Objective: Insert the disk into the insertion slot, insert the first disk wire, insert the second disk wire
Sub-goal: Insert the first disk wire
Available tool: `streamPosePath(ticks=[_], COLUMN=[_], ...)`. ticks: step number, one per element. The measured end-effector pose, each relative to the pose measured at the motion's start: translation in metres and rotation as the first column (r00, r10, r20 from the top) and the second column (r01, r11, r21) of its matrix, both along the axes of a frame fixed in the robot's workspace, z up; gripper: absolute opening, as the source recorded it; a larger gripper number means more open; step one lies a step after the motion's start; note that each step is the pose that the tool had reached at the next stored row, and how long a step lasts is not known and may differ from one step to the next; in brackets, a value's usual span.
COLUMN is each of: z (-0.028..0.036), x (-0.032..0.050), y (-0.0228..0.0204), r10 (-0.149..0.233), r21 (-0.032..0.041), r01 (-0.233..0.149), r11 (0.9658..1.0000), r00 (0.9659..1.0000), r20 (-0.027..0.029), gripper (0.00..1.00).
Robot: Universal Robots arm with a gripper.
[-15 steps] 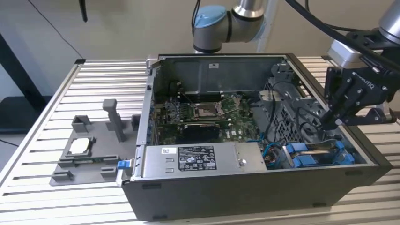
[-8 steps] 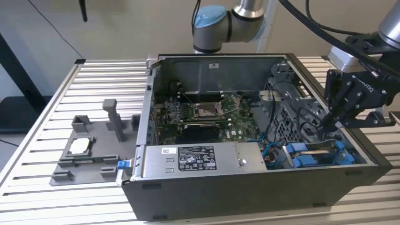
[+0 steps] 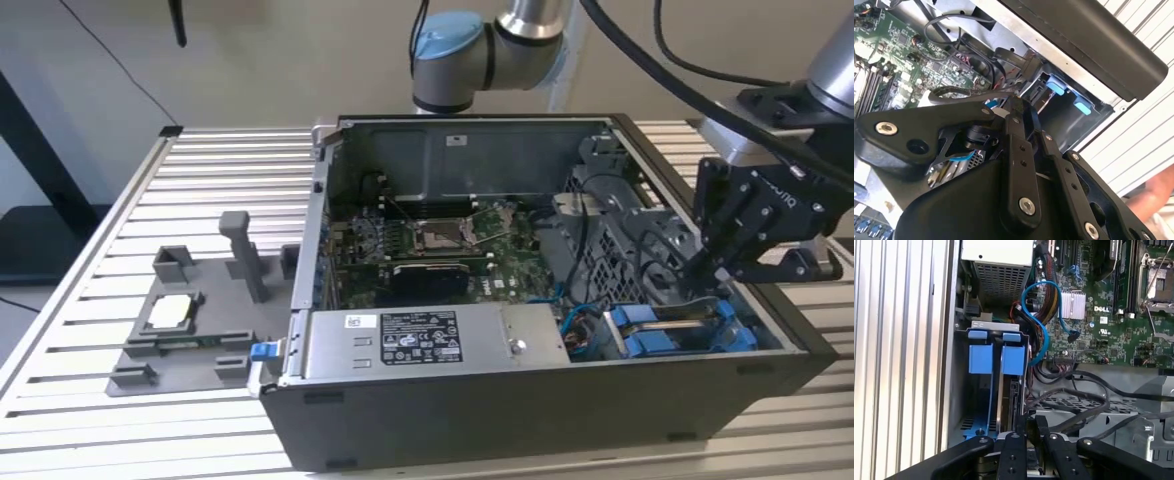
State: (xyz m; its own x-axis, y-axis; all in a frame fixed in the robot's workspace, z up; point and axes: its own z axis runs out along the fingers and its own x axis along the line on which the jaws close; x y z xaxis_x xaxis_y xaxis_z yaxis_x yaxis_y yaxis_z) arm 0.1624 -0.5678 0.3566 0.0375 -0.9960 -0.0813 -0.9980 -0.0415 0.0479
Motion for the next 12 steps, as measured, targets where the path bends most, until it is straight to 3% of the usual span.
streamPosePath(ticks=[12], z=[-0.0053], x=[0.001], y=[-0.004], r10=[-0.011], r21=[0.0004], r01=[0.011], r11=[0.9999], r00=[0.9999], r20=[0.0001], gripper=[0.2])
